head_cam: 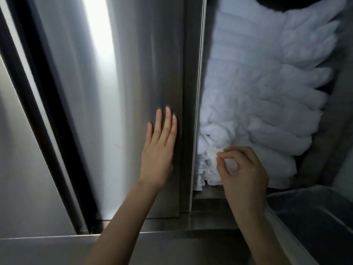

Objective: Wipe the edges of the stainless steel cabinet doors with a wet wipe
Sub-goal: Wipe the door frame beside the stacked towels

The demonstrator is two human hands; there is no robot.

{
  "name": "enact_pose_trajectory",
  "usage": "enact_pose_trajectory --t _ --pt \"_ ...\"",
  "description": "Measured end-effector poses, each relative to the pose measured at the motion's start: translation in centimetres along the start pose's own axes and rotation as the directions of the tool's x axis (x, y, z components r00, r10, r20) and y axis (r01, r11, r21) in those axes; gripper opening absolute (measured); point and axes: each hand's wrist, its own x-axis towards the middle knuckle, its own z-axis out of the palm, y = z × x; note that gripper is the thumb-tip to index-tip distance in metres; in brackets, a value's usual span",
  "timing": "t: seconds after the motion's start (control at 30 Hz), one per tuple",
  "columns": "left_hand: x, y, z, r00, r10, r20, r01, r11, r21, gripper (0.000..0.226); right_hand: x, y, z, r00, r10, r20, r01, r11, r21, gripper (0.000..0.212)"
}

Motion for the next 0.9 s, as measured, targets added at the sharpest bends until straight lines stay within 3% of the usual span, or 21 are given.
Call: enact_pose_trajectory --t 0.2,0.3,0.4,0.5,0.6,0.77,0.9 --pt "0.8 1.8 -0.5 0.992 0.079 0.096 -0.067 0.99 -0.125 0.105 -0.2 -0.1 0.3 0.999 -0.043 0.026 0.043 0.999 0.01 0.013" --pt "0.2 -0.5 -1.9 0.99 0.142 -0.003 -0.142 0.982 -0.125 0.09 0.4 -1.1 1.7 0.992 -0.093 0.079 0.094 0.996 0.0 0.016" --pt "-1.0 -4.6 -3.7 0.989 -0.079 -0.125 0.085 0.995 0.043 0.093 1.6 -2.5 4.0 0.969 -0.227 0.103 0.229 0.973 -0.01 0.012" --pt "-1.5 -7.0 -5.1 0.957 -0.283 -0.066 0.288 0.953 0.092 0.106 2.4 -4.1 6.3 0.91 -0.395 0.129 0.398 0.917 -0.002 0.005" --pt "-1.5 -6.5 -4.8 0.955 -0.292 0.059 0.288 0.956 0.063 0.11 2.4 -4.8 7.8 0.876 -0.433 0.212 0.452 0.891 -0.046 0.005" --pt "-1.1 -5.2 -4.1 0.95 -0.31 0.042 0.309 0.951 0.018 0.111 2.8 -3.6 7.4 0.86 -0.39 0.329 0.439 0.894 -0.09 0.021" --pt "-1.0 -4.4 -3.9 0.945 -0.326 0.041 0.326 0.945 0.006 0.107 3.3 -2.9 6.5 0.85 -0.368 0.376 0.425 0.902 -0.077 0.014"
